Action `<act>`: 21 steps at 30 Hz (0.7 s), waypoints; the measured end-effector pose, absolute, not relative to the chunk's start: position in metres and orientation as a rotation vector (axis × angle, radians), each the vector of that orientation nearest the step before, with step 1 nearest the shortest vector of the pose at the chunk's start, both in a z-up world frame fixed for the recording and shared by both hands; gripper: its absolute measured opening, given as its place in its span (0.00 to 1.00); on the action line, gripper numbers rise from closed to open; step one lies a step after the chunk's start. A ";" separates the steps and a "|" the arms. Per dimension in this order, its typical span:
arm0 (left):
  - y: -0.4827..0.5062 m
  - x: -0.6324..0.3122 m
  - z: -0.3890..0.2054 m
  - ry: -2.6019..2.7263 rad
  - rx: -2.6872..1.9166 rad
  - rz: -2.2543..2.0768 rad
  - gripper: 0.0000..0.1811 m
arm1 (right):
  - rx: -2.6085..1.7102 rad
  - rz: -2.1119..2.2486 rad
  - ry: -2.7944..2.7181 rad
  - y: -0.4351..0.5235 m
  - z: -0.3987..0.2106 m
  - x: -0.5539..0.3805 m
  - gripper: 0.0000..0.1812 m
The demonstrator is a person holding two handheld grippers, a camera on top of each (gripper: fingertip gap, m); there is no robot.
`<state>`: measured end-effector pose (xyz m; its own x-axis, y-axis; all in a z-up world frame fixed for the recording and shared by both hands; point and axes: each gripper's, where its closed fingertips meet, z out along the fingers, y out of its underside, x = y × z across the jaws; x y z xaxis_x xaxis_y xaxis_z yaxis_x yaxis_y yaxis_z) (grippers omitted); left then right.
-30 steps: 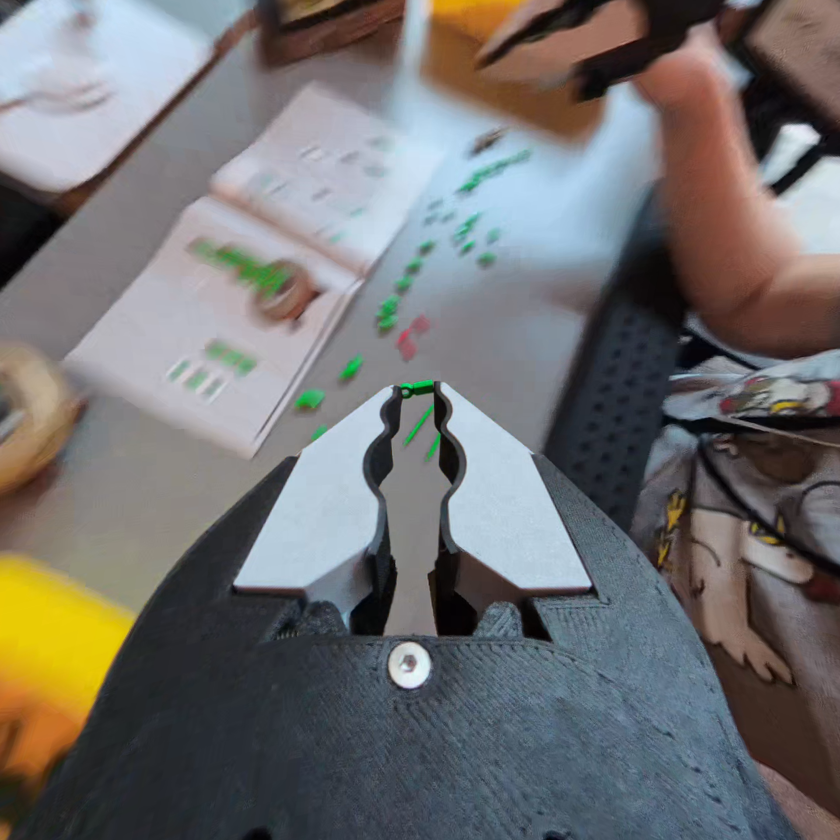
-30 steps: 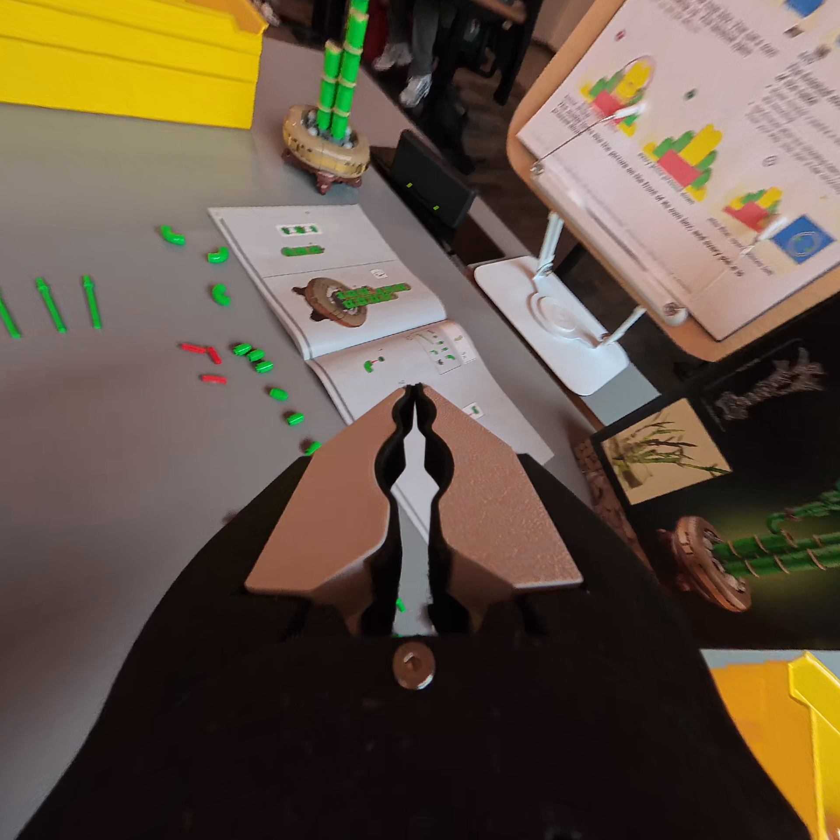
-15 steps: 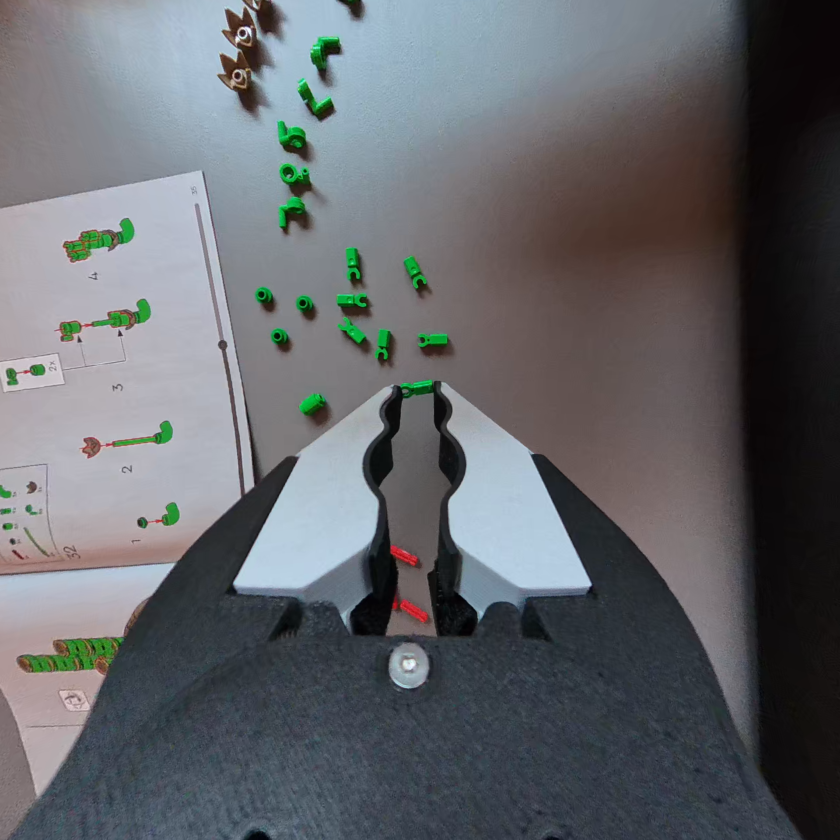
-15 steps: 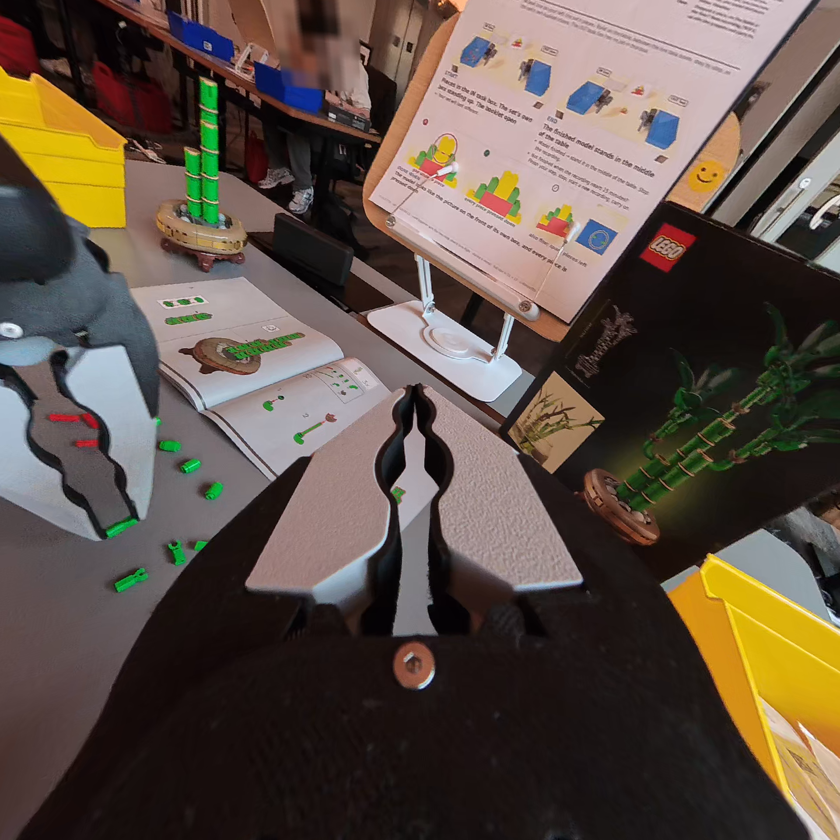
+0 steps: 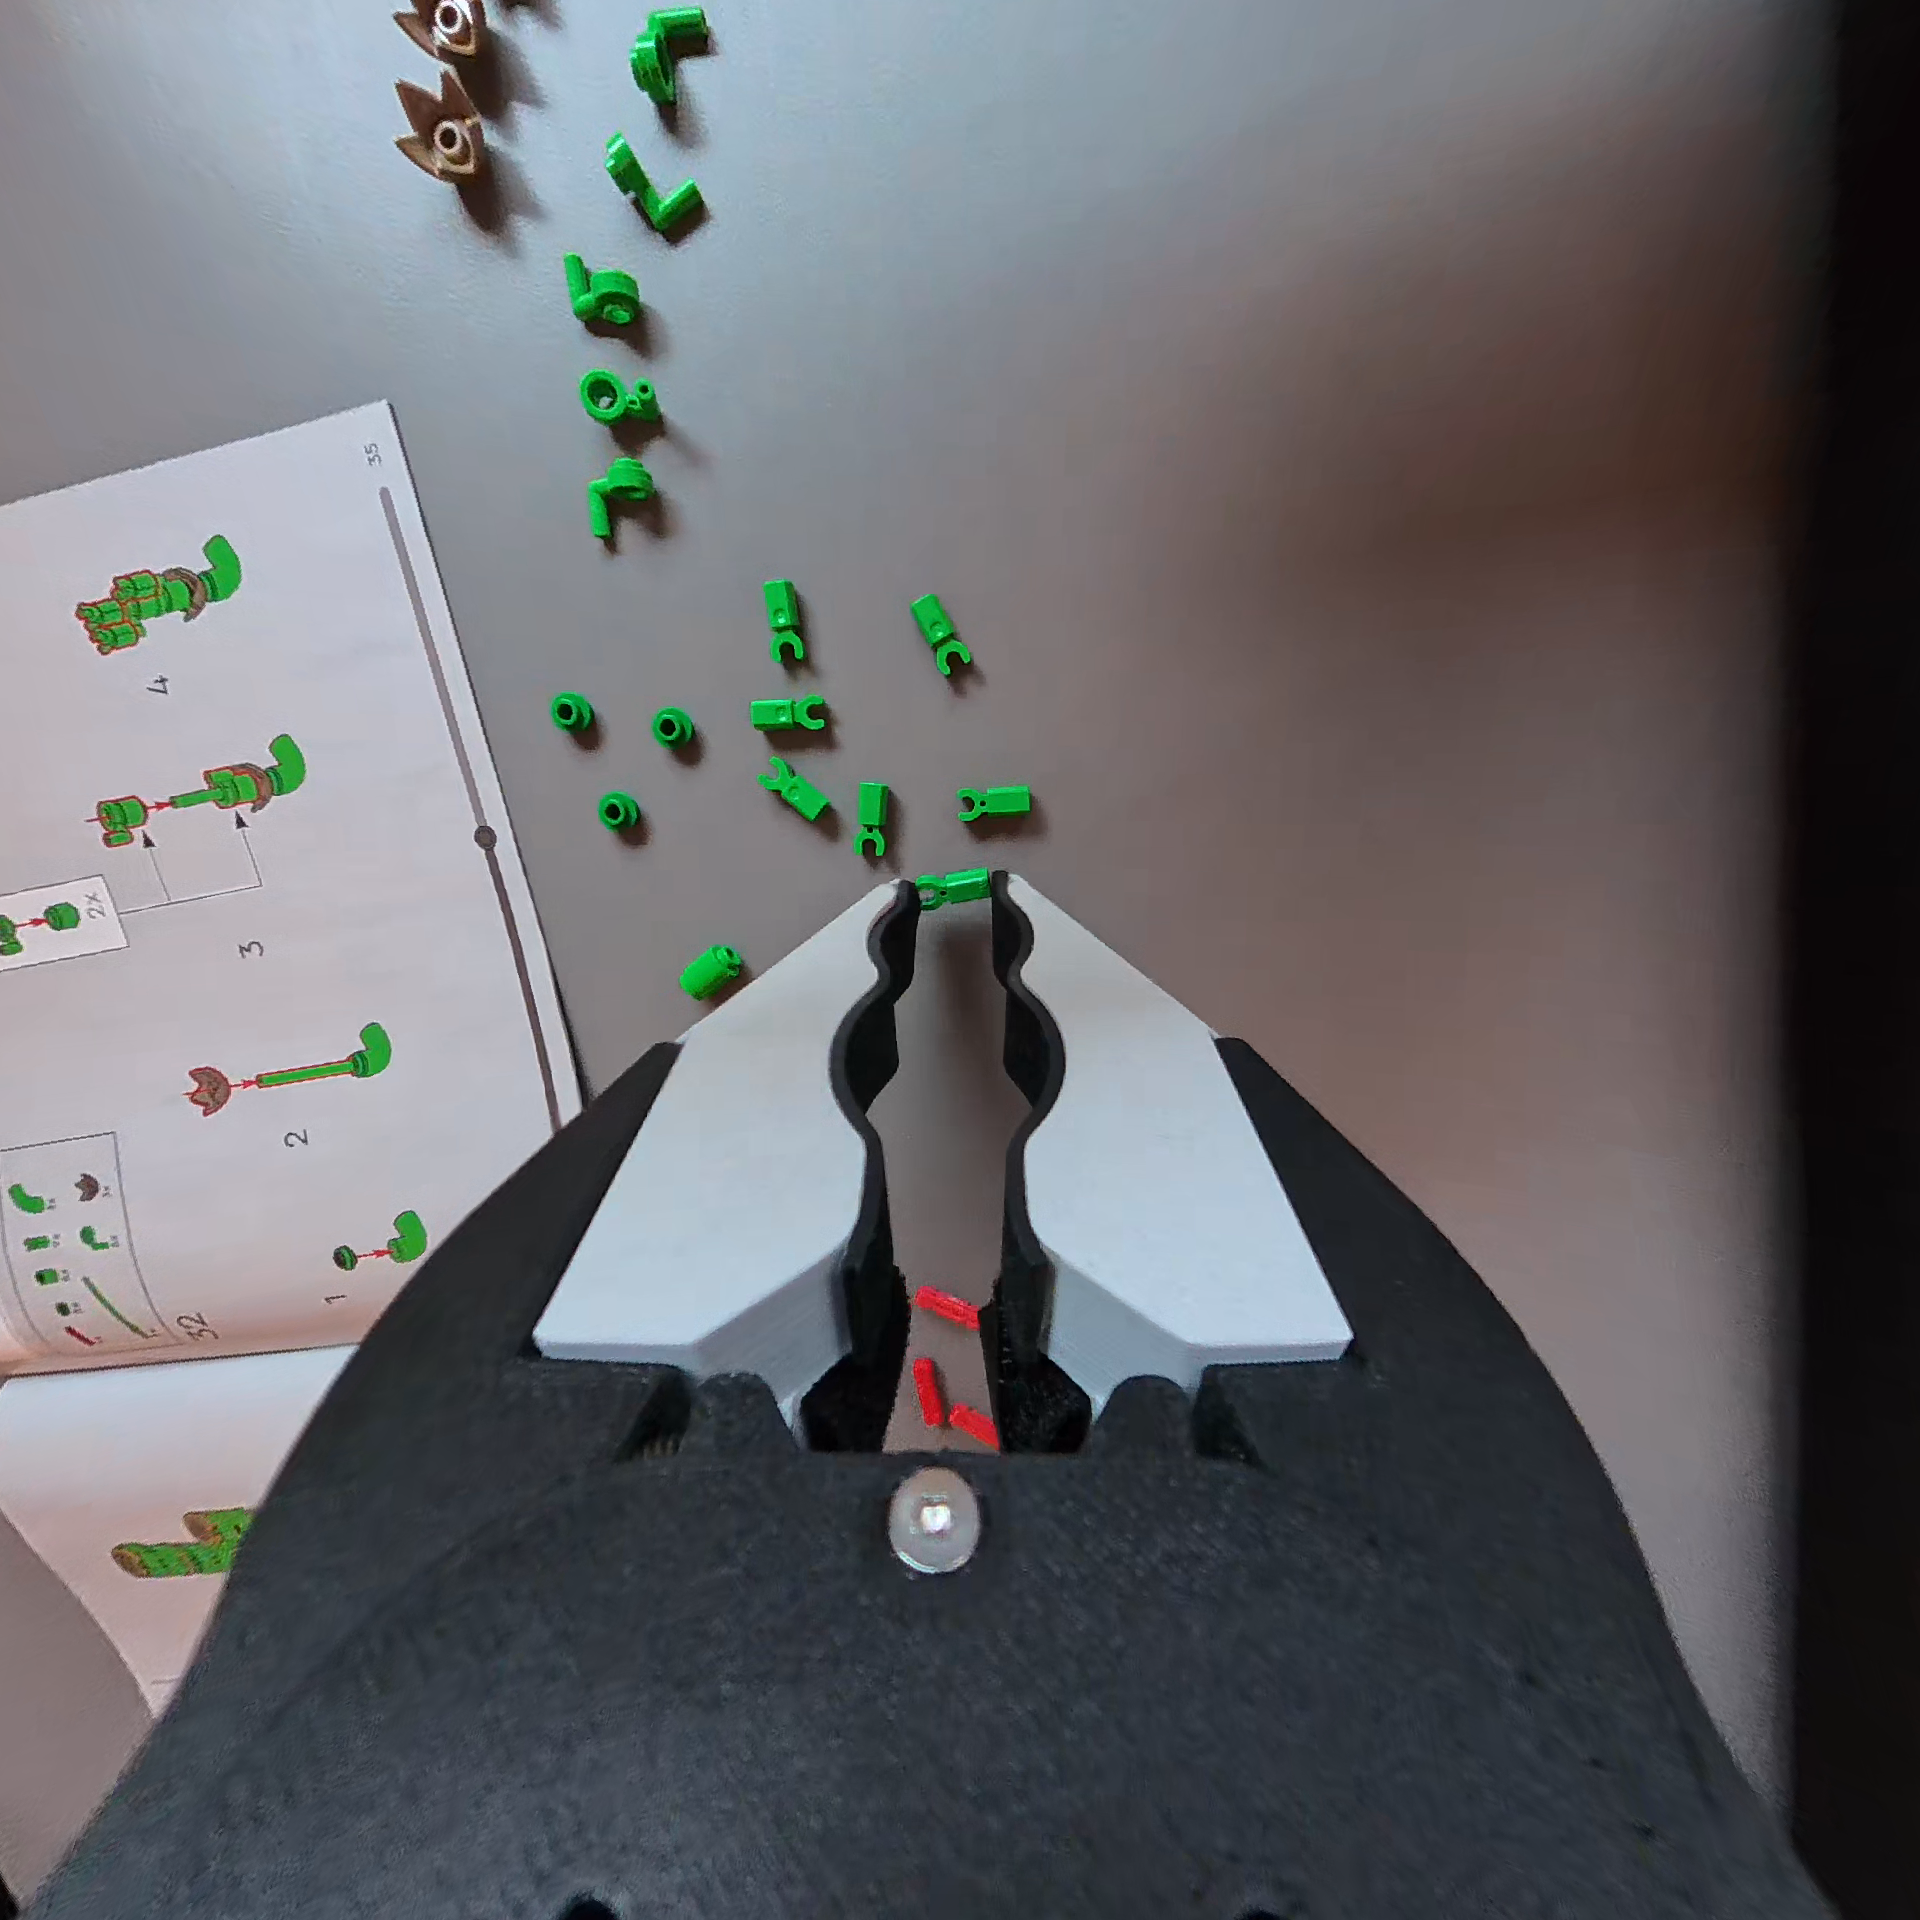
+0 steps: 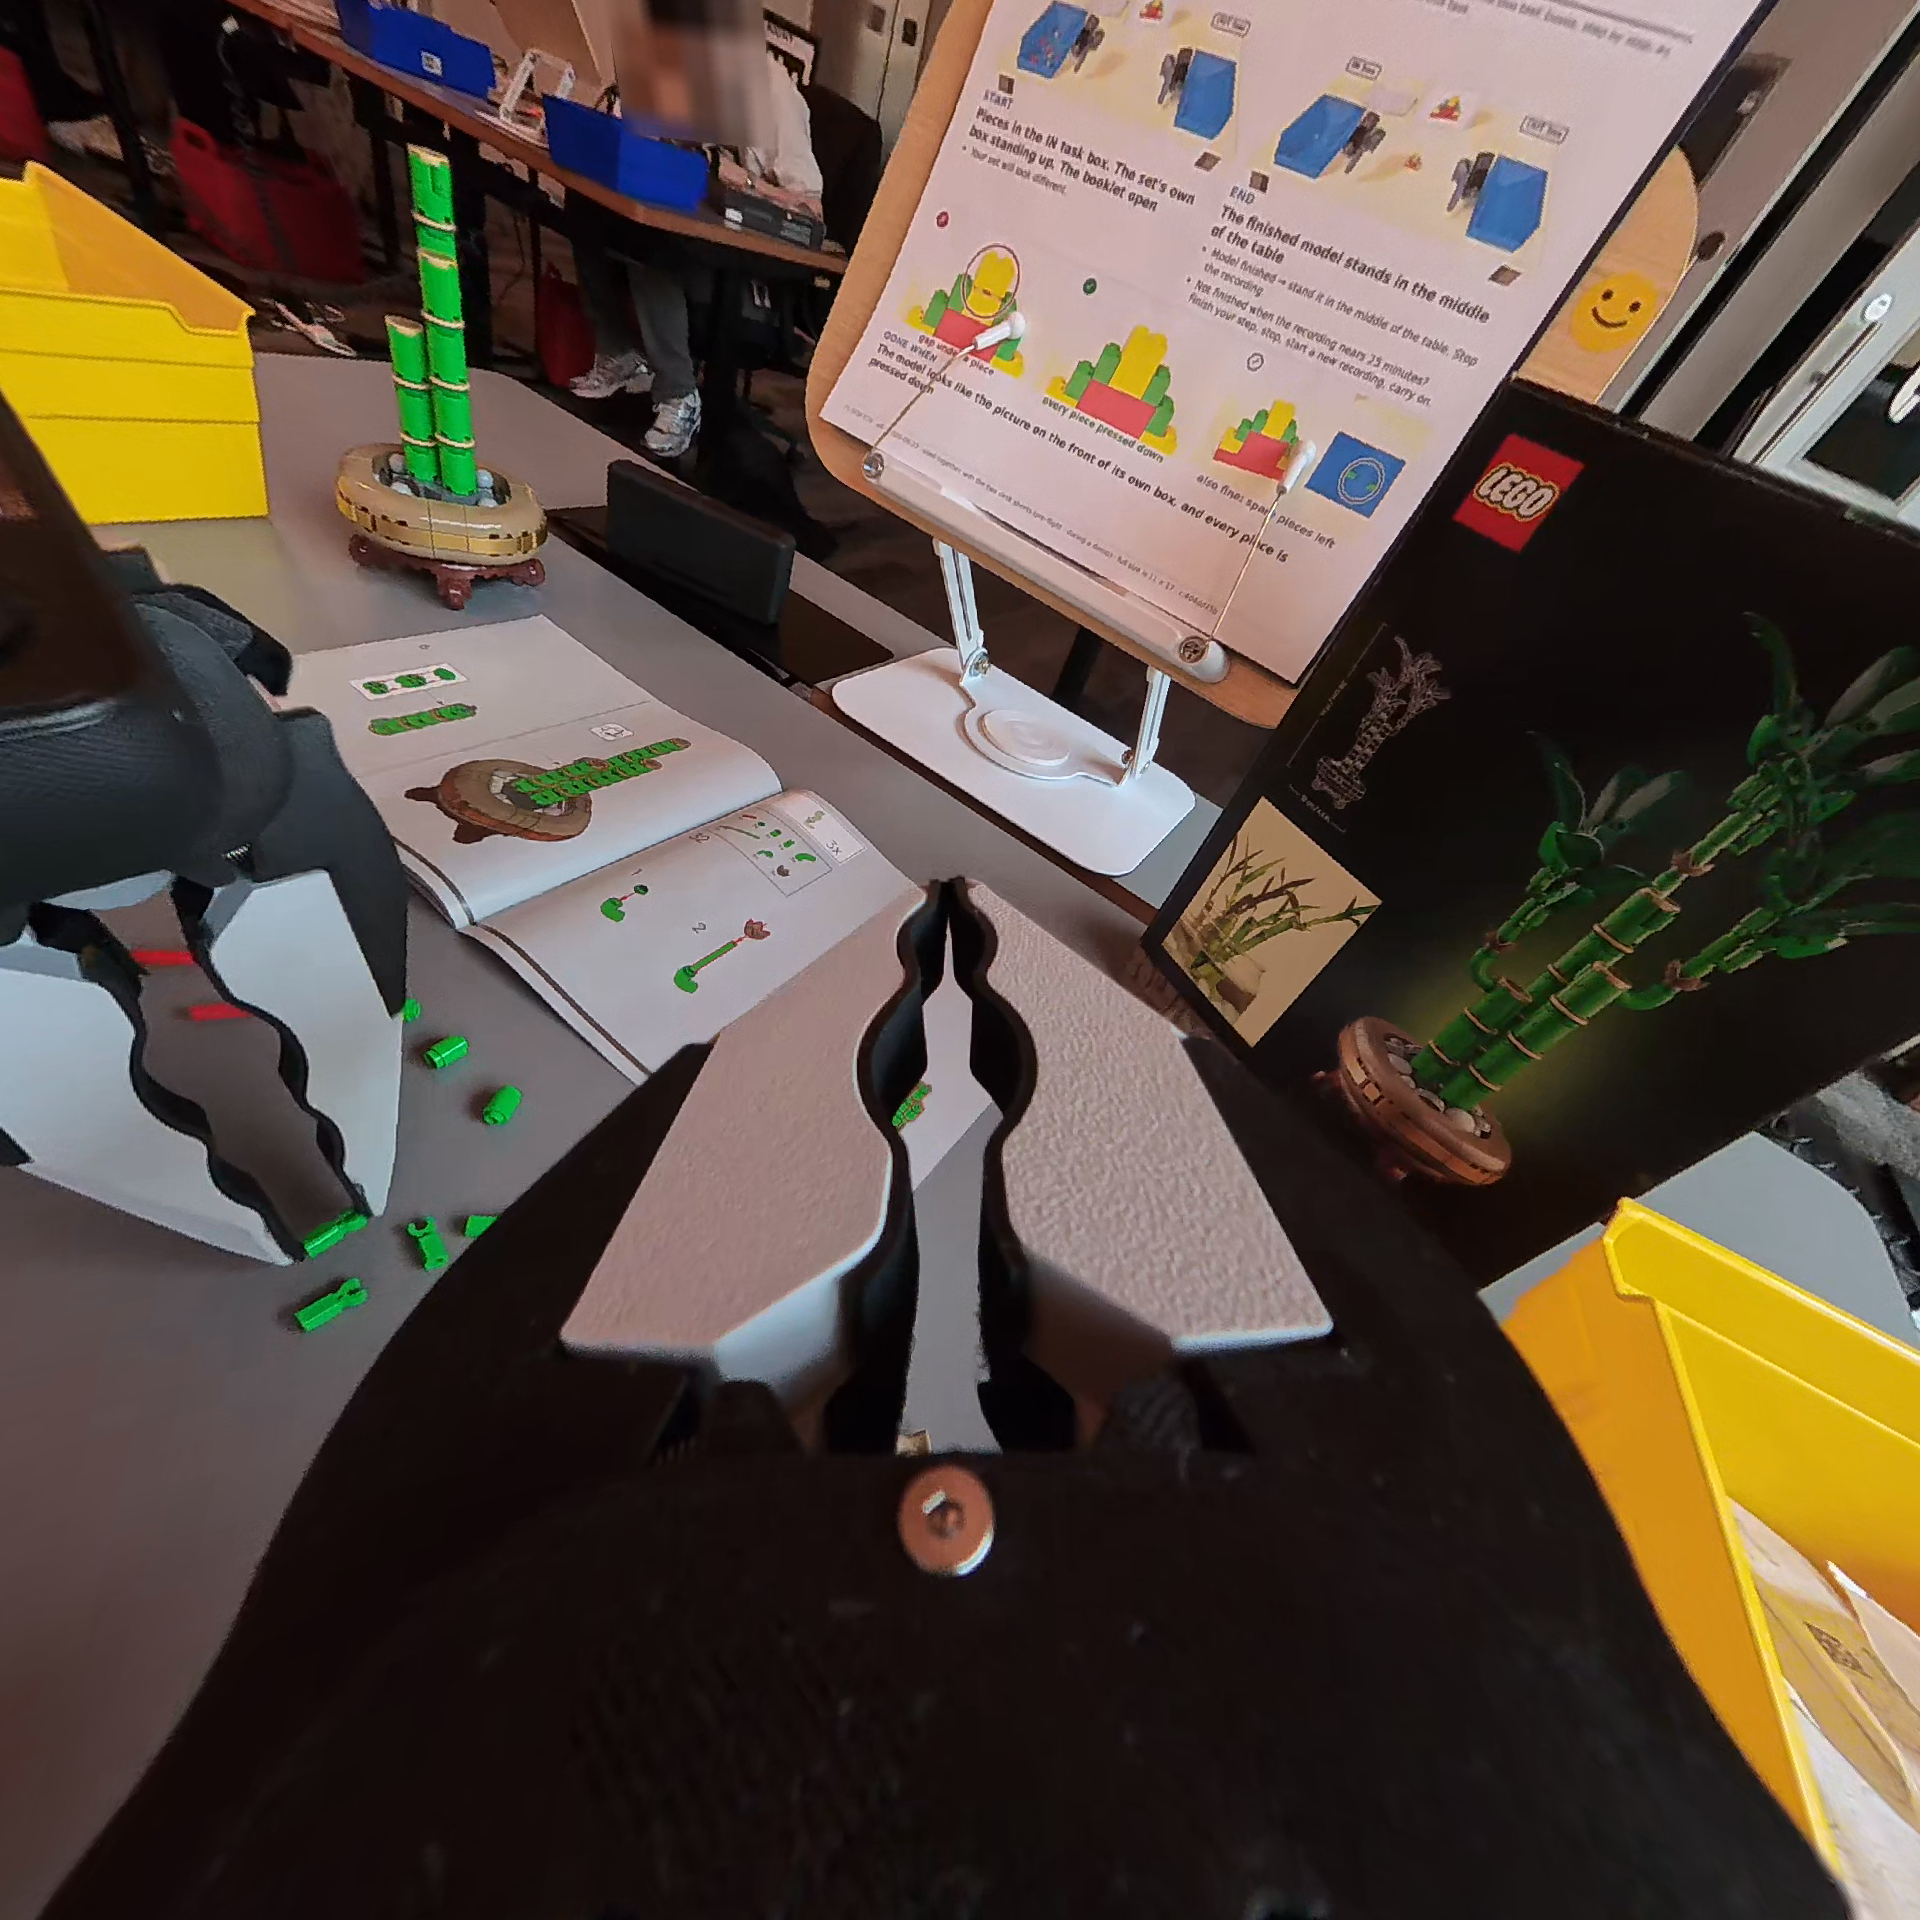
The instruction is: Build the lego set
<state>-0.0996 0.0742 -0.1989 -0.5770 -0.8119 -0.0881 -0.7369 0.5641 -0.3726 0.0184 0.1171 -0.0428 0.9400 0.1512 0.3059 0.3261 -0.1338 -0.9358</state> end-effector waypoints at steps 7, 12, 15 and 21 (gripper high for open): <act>0.069 -0.083 -0.184 2.508 -1.248 -0.505 0.07 | -1.769 -0.165 -0.374 0.119 -0.053 0.020 0.00; 0.061 -0.067 -0.187 2.534 -1.183 -0.488 0.07 | -1.734 -0.142 -0.330 0.114 -0.044 0.026 0.00; 0.059 -0.065 -0.192 2.572 -1.170 -0.465 0.07 | -1.724 -0.115 -0.309 0.112 -0.042 0.028 0.00; 0.058 -0.065 -0.197 2.632 -1.168 -0.419 0.07 | -1.724 -0.107 -0.320 0.111 -0.041 0.027 0.00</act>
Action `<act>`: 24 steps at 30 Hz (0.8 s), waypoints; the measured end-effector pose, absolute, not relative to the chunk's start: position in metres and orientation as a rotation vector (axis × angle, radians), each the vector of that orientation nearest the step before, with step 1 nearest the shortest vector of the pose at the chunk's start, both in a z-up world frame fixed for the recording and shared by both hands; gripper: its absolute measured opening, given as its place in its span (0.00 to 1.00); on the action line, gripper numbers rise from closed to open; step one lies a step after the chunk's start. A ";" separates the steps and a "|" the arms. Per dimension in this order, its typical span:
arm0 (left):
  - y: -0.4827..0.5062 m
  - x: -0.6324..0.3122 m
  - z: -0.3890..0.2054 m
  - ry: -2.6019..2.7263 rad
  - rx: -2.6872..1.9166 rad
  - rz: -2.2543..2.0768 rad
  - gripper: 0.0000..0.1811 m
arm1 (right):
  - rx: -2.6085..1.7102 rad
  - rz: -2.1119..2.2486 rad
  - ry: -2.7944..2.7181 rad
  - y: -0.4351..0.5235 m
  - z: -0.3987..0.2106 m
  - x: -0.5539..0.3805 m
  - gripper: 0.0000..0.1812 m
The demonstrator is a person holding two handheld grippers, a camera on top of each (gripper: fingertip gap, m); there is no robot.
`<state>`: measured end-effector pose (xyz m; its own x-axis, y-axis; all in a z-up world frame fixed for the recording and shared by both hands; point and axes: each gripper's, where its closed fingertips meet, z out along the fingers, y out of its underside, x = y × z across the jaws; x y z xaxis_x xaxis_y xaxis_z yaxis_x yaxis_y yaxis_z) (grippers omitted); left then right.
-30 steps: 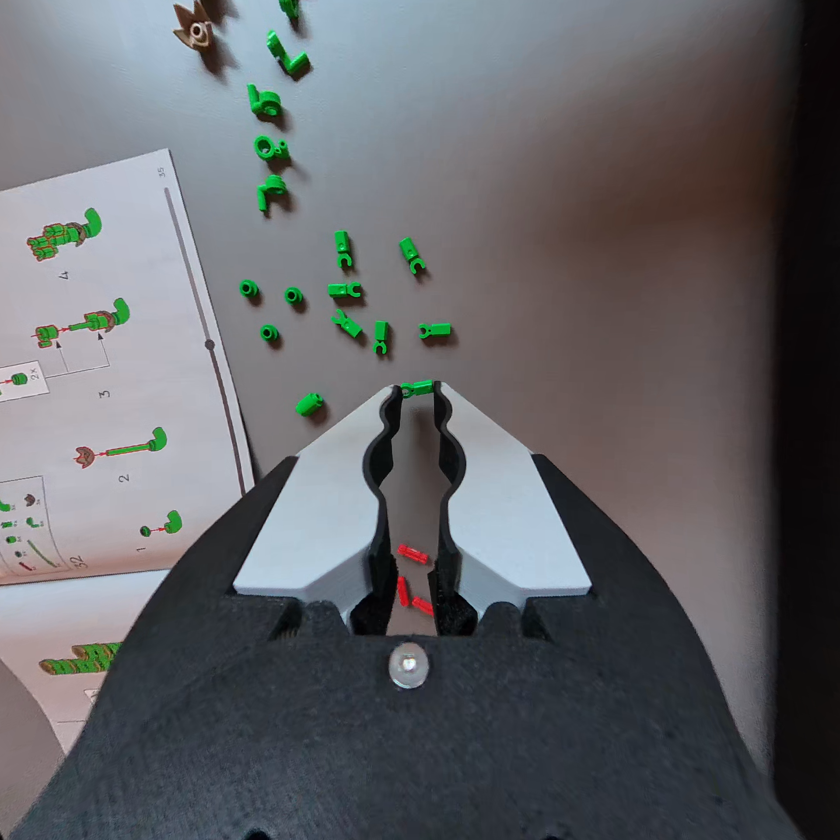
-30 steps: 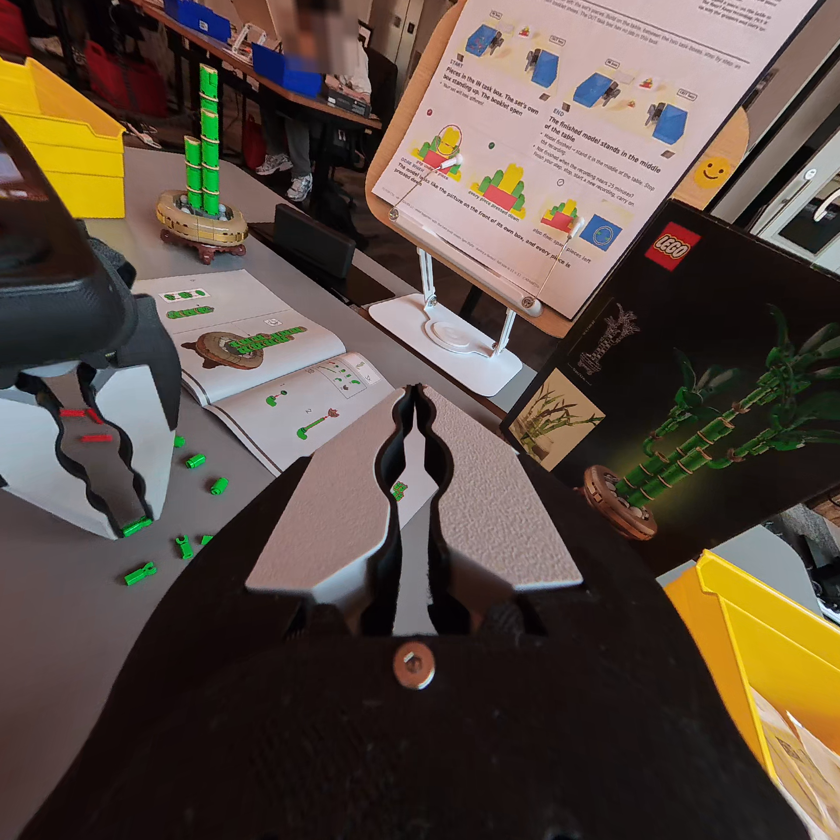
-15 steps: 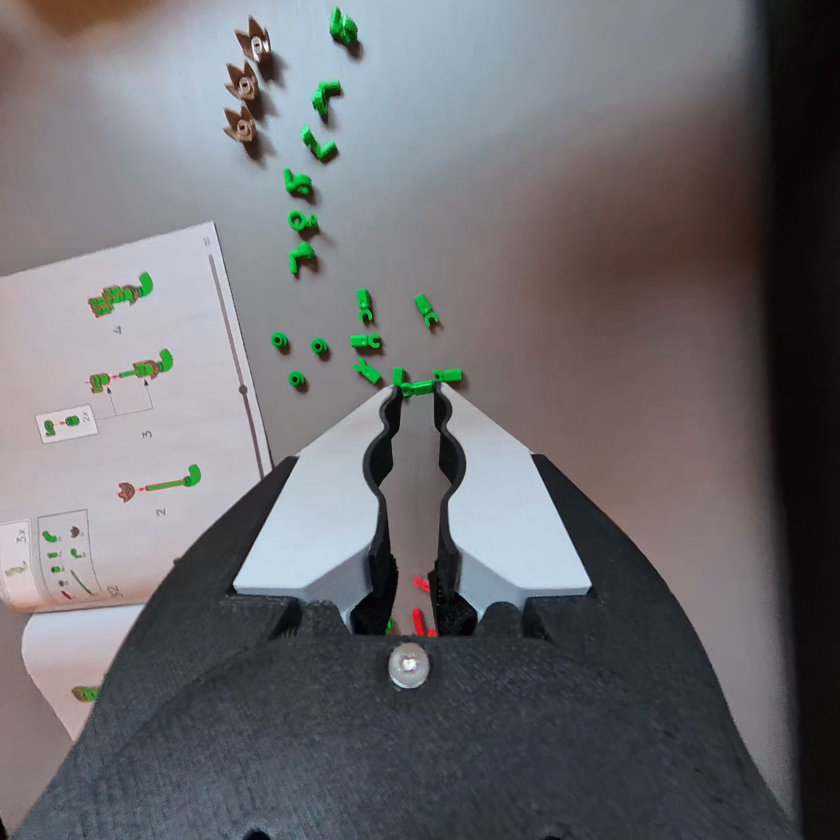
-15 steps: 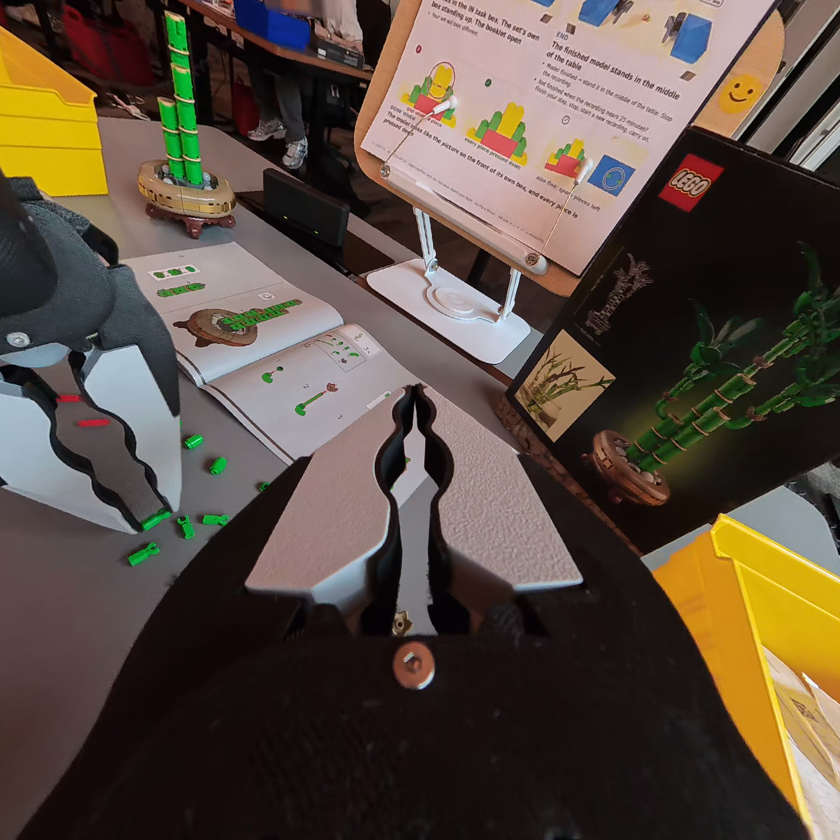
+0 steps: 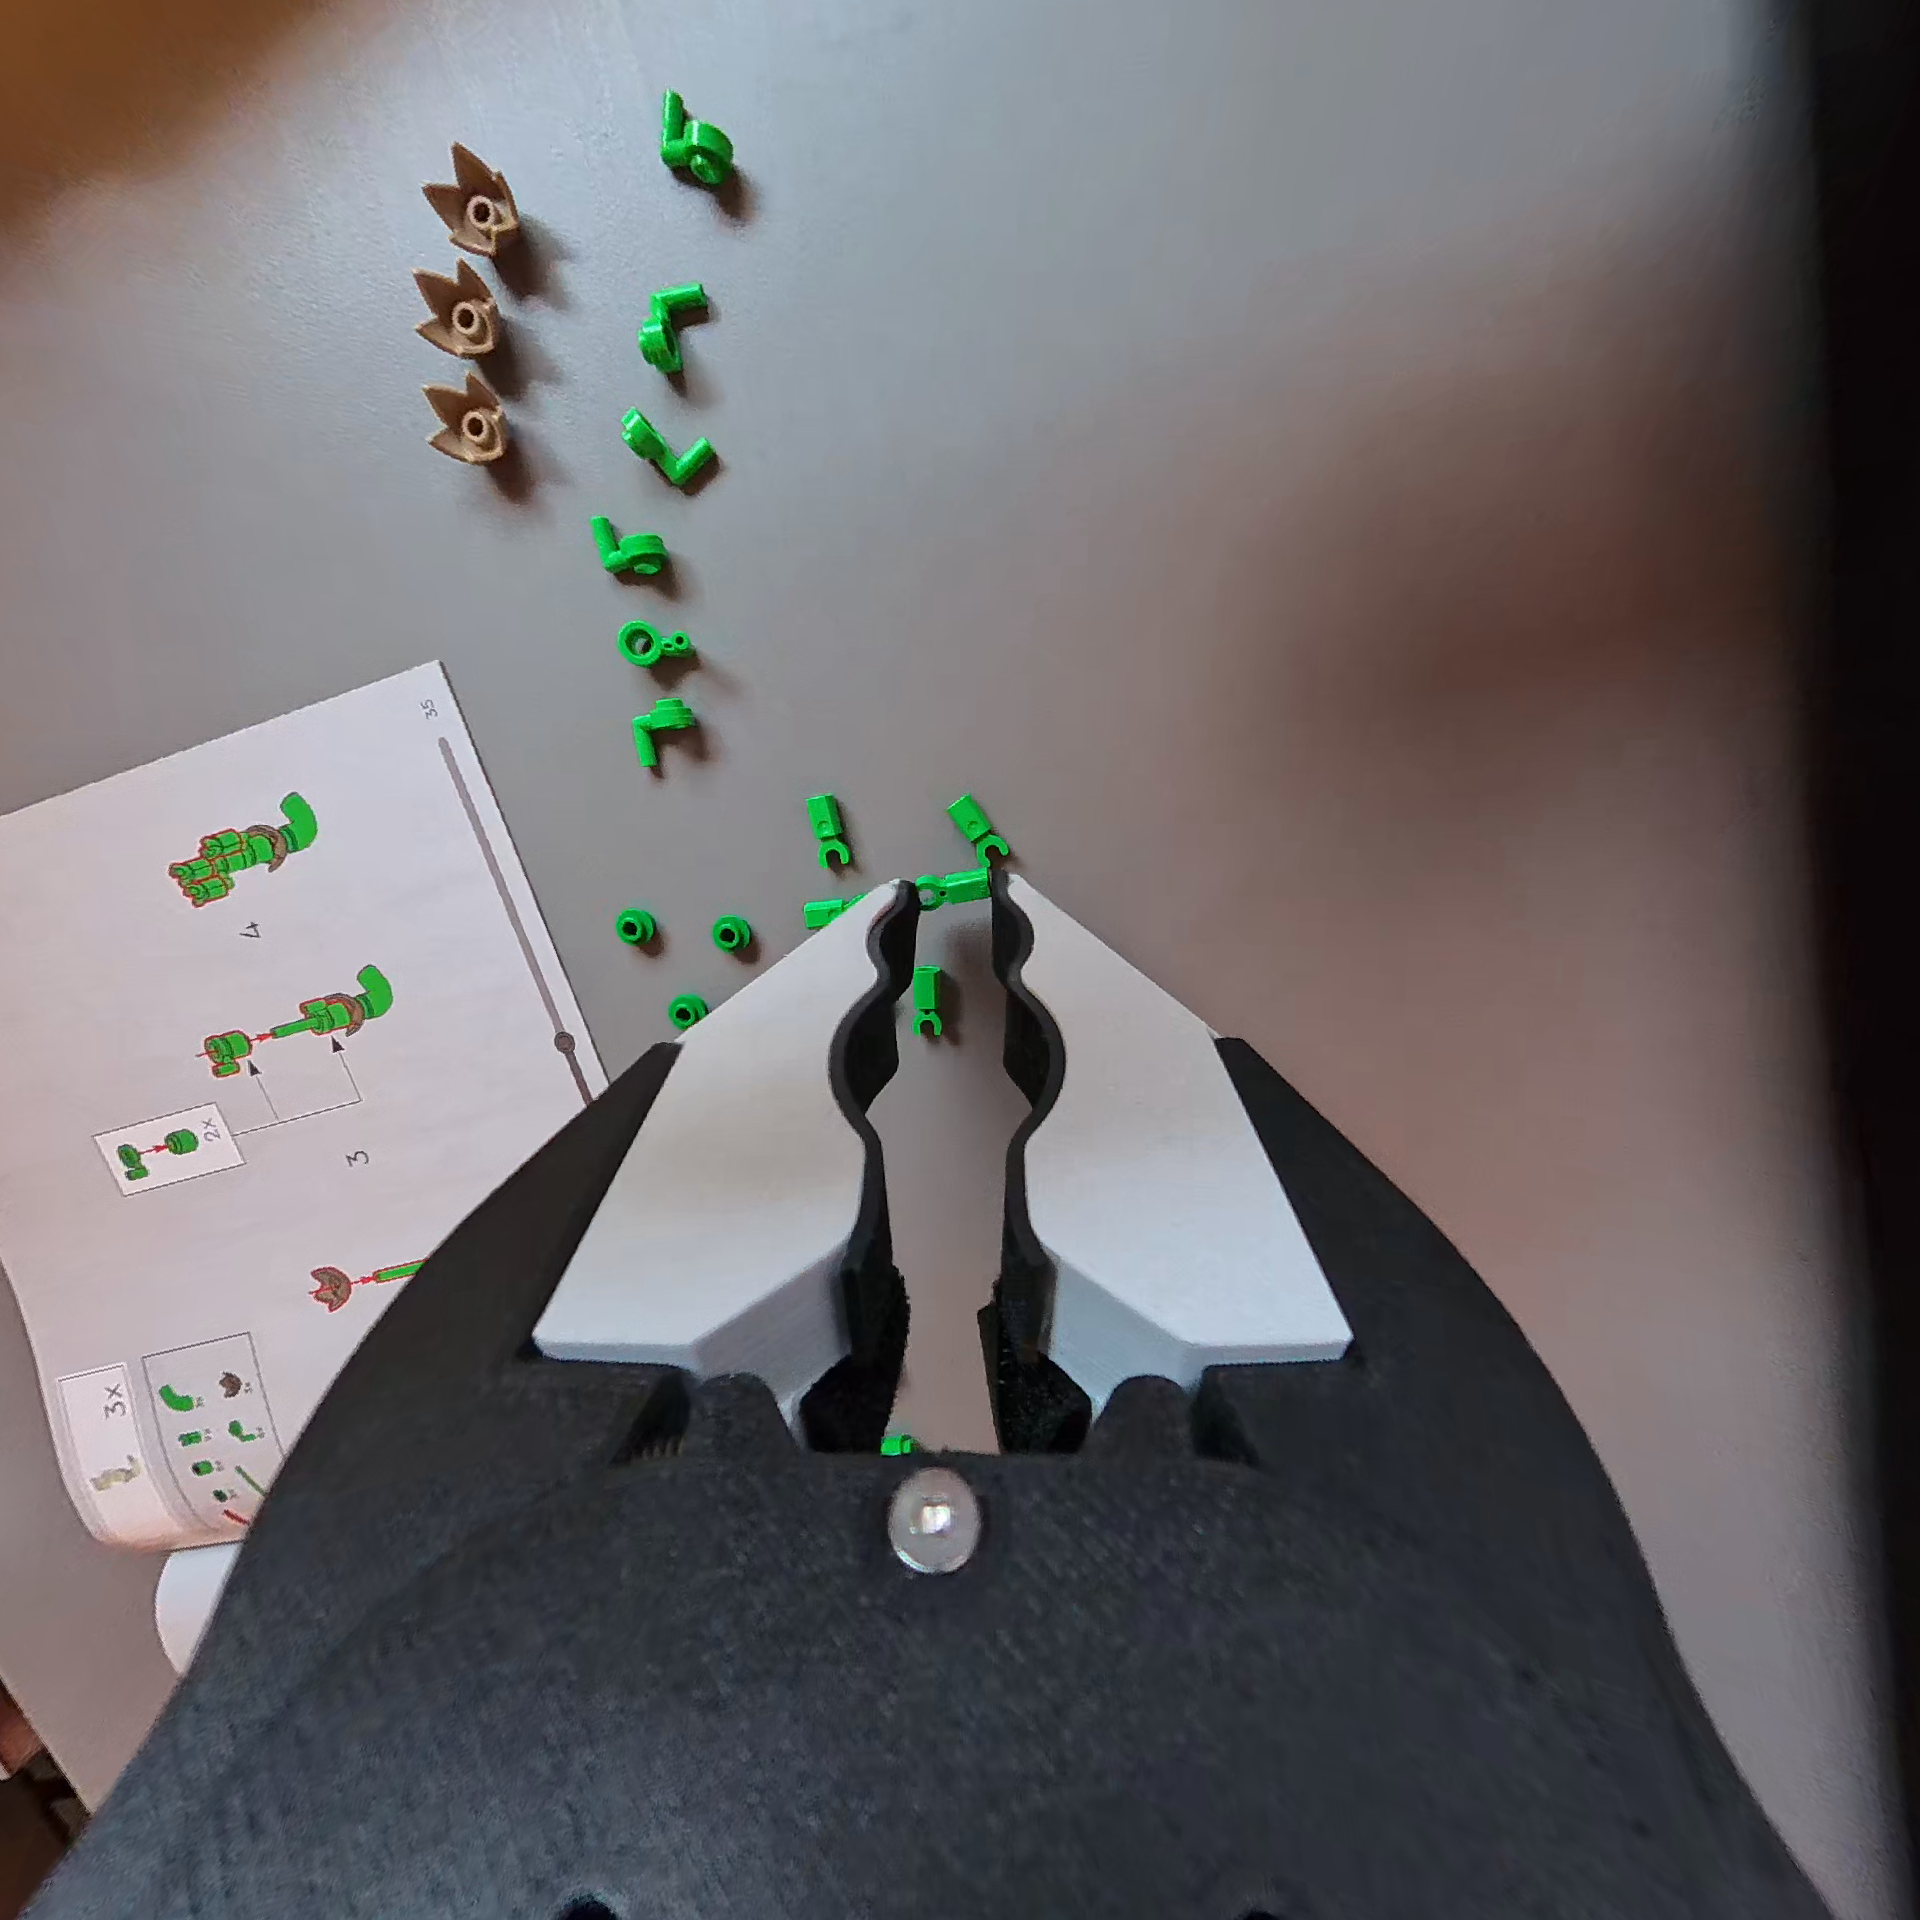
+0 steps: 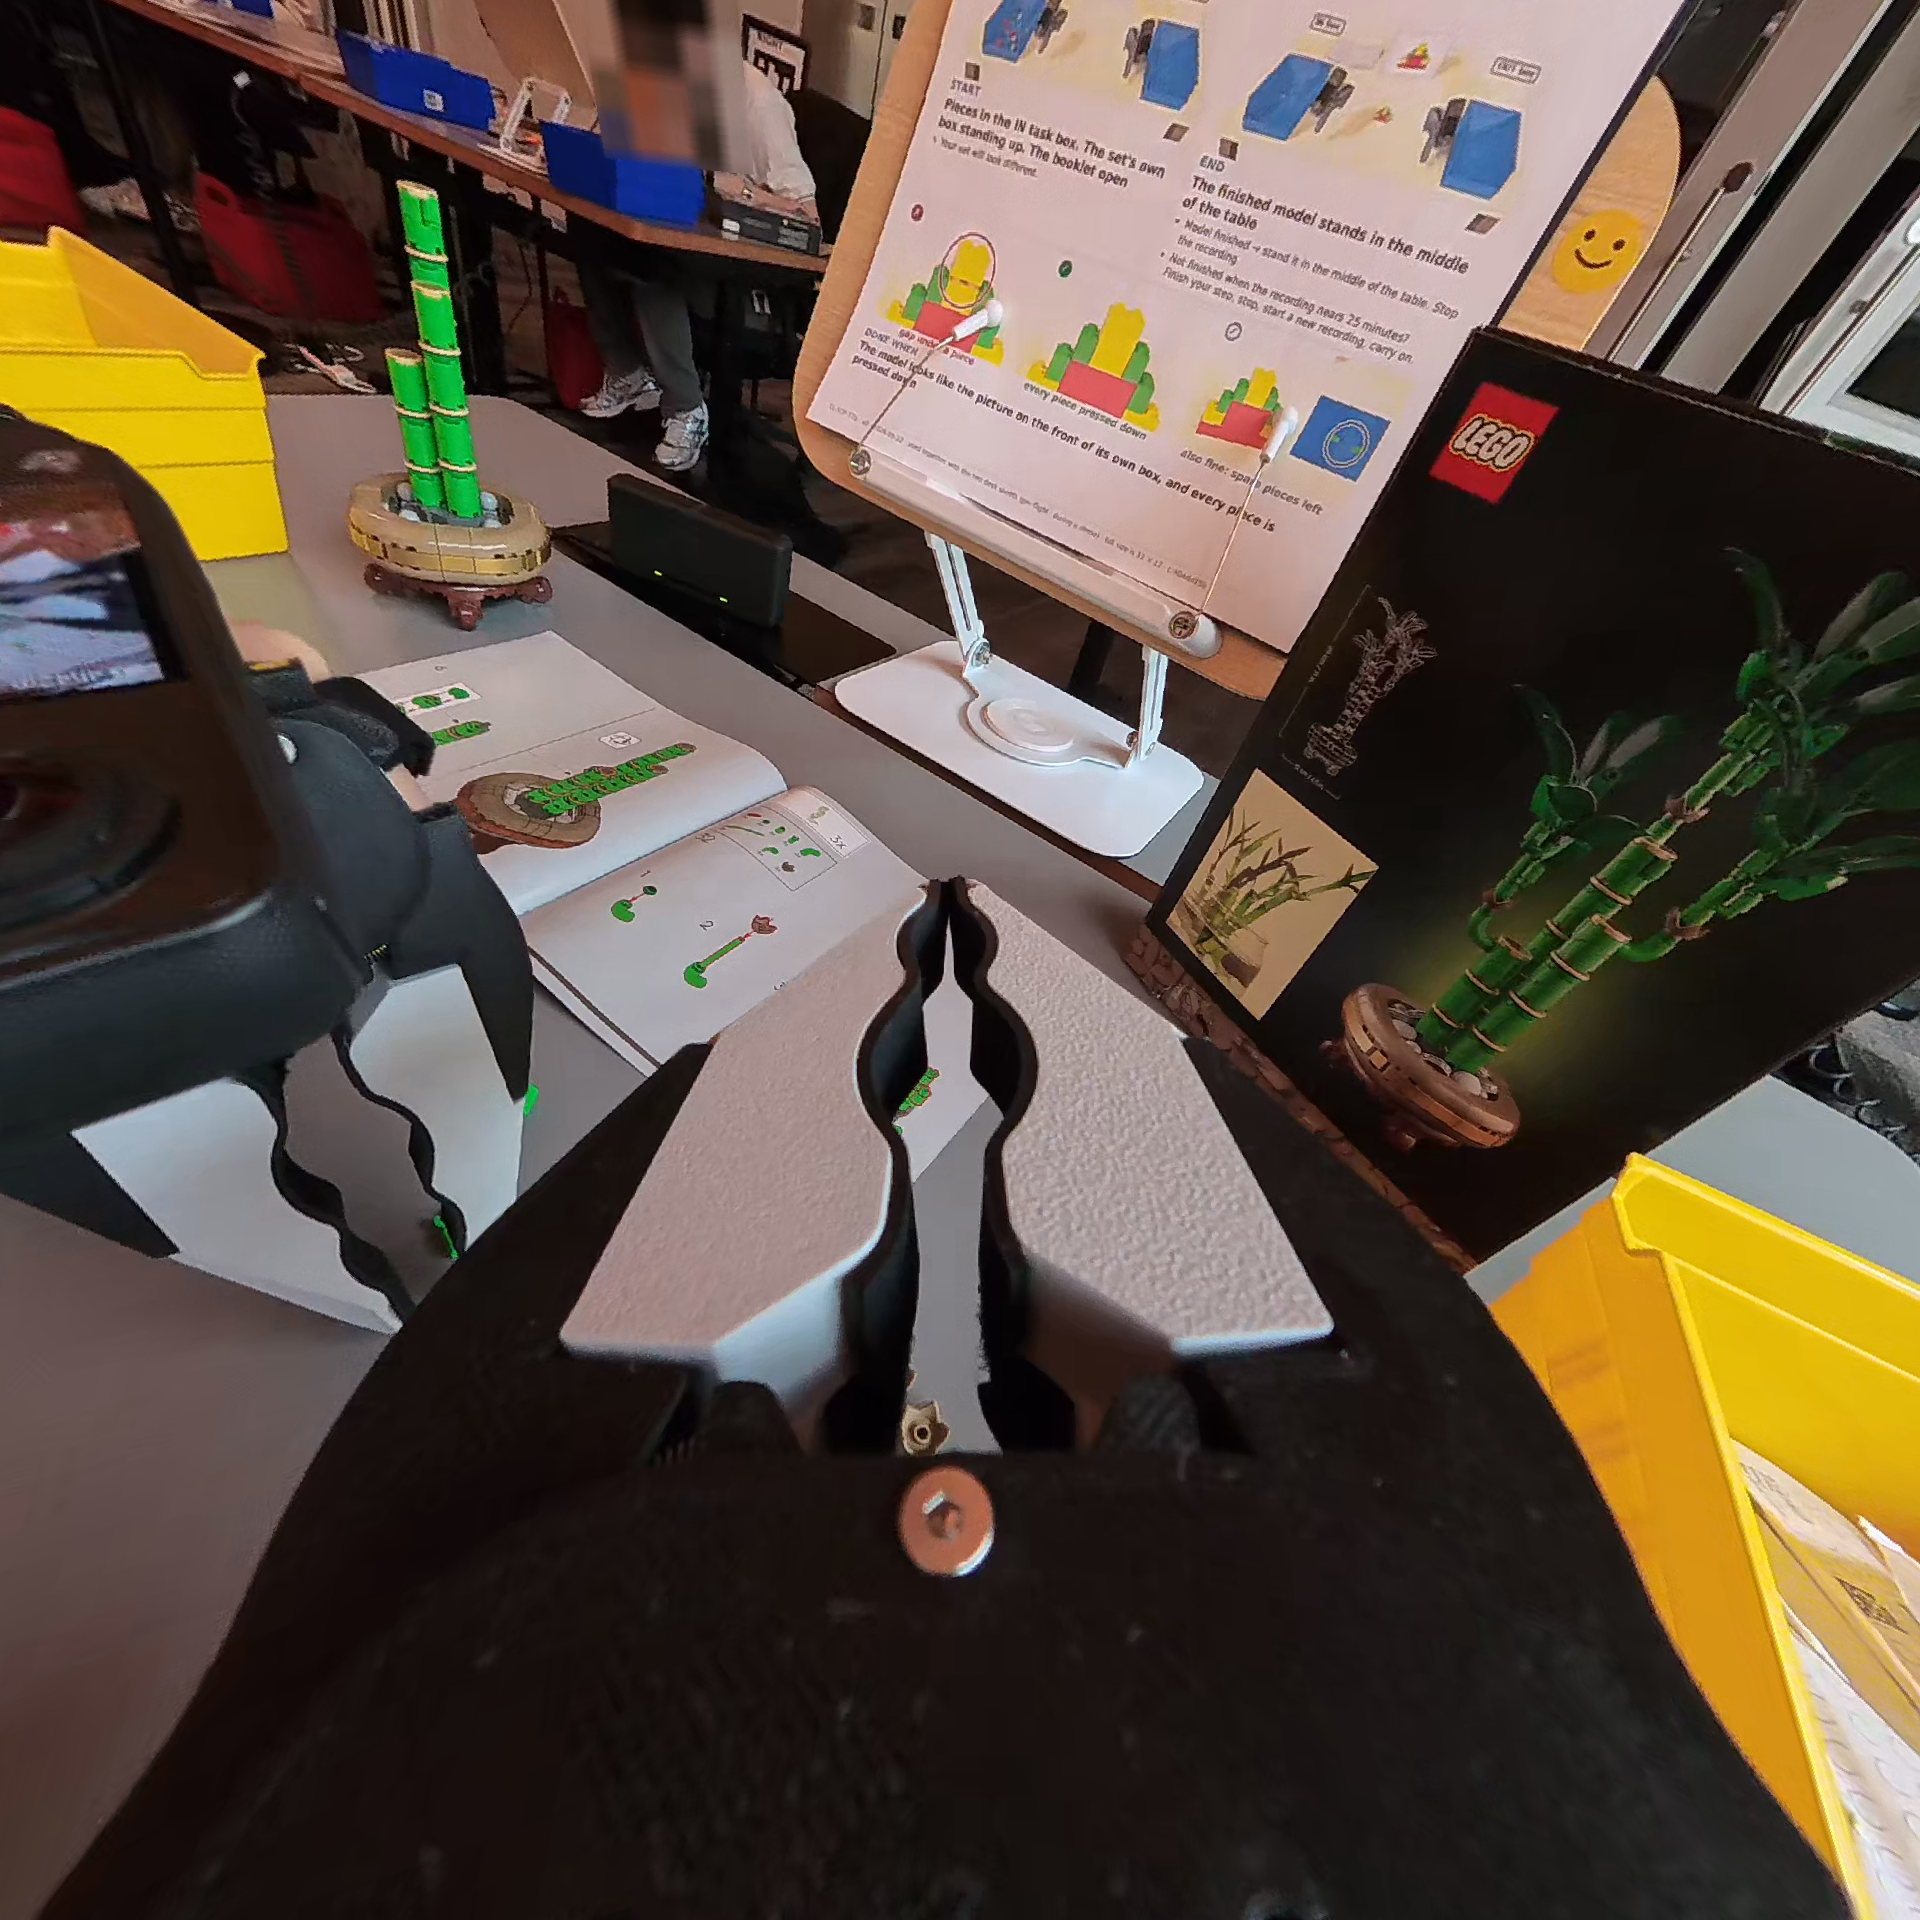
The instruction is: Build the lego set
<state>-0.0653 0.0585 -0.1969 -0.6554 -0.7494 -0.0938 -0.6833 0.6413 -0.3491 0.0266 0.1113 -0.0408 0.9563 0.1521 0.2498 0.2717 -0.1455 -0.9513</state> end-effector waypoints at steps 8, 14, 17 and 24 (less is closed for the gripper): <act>0.061 -0.066 -0.201 2.657 -1.181 -0.375 0.09 | -1.722 -0.091 -0.306 0.108 -0.038 0.029 0.00; 0.072 -0.065 -0.186 2.616 -1.178 -0.343 0.12 | -1.689 -0.069 -0.279 0.103 -0.031 0.033 0.00; 0.083 -0.069 -0.152 2.498 -1.198 -0.369 0.07 | -1.670 -0.077 -0.272 0.100 -0.027 0.035 0.00; 0.120 -0.132 -0.006 1.848 -1.237 -0.772 0.11 | -1.633 -0.066 -0.251 0.098 -0.021 0.037 0.00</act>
